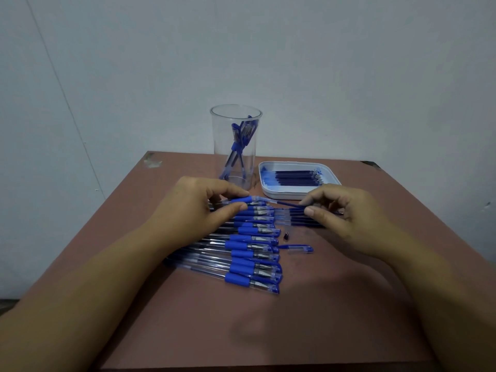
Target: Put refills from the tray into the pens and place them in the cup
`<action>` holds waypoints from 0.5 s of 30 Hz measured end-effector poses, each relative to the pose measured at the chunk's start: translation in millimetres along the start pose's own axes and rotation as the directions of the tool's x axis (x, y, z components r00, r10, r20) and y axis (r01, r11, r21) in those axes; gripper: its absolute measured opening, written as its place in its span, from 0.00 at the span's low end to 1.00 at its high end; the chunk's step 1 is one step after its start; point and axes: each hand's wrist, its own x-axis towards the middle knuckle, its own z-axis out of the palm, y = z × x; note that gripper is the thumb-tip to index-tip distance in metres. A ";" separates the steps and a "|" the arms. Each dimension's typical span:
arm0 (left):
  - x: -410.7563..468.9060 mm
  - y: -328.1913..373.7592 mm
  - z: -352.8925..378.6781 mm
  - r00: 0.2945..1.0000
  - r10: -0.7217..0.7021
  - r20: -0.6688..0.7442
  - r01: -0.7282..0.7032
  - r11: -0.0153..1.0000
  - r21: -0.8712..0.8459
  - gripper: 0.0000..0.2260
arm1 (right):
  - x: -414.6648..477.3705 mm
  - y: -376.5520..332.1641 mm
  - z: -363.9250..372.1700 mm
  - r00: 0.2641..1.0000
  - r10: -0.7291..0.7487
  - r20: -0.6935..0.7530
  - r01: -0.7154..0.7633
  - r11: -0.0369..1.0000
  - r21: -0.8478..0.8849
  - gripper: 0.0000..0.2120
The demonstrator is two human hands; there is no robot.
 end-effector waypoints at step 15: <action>-1.8 9.6 0.9 0.997 0.067 0.045 -0.066 0.998 -0.019 0.13 | 1.7 -2.7 15.8 0.995 -0.100 0.000 0.100 0.995 -0.008 0.13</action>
